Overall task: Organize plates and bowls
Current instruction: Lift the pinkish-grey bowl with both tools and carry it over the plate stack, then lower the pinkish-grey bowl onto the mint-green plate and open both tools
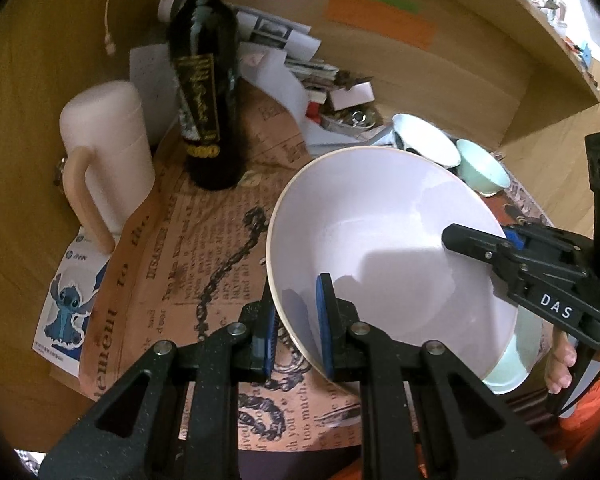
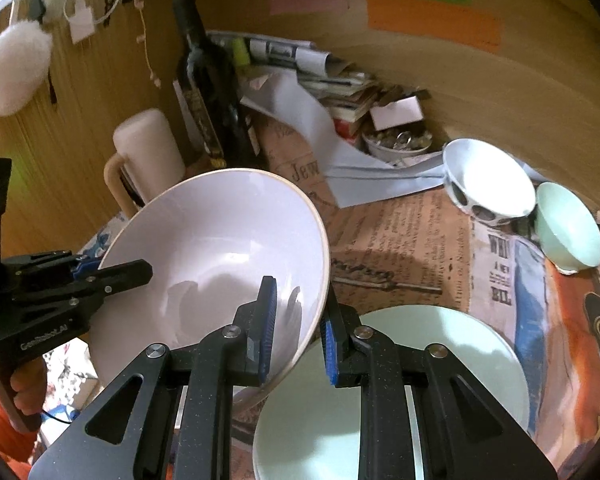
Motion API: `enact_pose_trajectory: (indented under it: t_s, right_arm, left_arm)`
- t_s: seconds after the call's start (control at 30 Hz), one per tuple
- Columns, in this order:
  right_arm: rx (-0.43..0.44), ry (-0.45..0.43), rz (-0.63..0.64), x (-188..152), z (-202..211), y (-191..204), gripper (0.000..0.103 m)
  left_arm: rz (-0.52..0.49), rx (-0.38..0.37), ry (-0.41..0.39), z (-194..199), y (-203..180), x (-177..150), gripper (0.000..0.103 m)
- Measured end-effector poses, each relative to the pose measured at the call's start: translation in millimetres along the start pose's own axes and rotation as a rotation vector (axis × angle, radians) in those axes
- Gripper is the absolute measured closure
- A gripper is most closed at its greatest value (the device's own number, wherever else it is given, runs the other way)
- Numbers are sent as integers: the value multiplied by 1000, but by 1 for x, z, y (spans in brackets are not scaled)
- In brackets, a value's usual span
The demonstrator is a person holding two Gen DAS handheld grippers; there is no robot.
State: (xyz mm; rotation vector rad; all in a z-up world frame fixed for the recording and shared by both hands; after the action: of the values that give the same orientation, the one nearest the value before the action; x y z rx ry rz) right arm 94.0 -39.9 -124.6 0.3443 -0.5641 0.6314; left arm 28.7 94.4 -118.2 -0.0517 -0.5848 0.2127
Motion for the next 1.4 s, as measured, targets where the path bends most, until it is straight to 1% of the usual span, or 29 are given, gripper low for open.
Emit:
enact_pose_trajectory:
  t_s: [0.17, 0.4, 0.7, 0.9, 1.0, 1.1, 1.17, 1.23, 1.3, 1.33, 1.37, 1.4]
  right_arm:
    - [-2, 46, 22, 6, -17, 7, 84]
    - [11, 108, 22, 11, -38, 8, 84]
    - [-4, 148, 46, 14, -55, 11, 84]
    - [-8, 155, 56, 16, -57, 11, 84]
    - [-18, 149, 71, 15, -56, 11, 84]
    - [-38, 114, 83, 14, -49, 11, 84]
    - [-30, 91, 84, 14, -40, 9, 79]
    - [-24, 64, 78, 14, -31, 5, 75]
    - [-19, 43, 71, 13, -23, 2, 72]
    - [-16, 27, 67, 12, -17, -2, 69]
    - [-15, 13, 63, 12, -12, -5, 67]
    - [-15, 2, 61, 11, -8, -7, 66]
  left_arm:
    - [19, 12, 18, -5, 9, -1, 86]
    - [38, 7, 55, -17, 20, -2, 86]
    - [51, 11, 83, -29, 27, -2, 86]
    - [44, 17, 78, -30, 26, -2, 86]
    - [33, 23, 71, -30, 24, -2, 85]
    - [27, 47, 56, -27, 23, -3, 83]
    - [25, 71, 41, -22, 23, -3, 83]
    - [30, 75, 29, -16, 24, -2, 83]
    - [37, 86, 15, -10, 24, 0, 80]
    - [40, 96, 2, -6, 23, 1, 75]
    - [40, 106, -11, -2, 22, 2, 68]
    - [35, 116, -24, 2, 20, 5, 64]
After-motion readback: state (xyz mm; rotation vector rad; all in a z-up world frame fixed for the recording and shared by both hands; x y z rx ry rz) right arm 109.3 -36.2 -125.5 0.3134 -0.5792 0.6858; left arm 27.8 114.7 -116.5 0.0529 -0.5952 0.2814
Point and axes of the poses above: each gripper's, at about its wrist camera, not at the fingertips, and z roughly against the way its jaws point, y to its left, x to its top, the point moved 1 cm from there along -z, roughly the way its jaws point, and after that the axes turned 11 degrees about y, right-handed, at the moved point
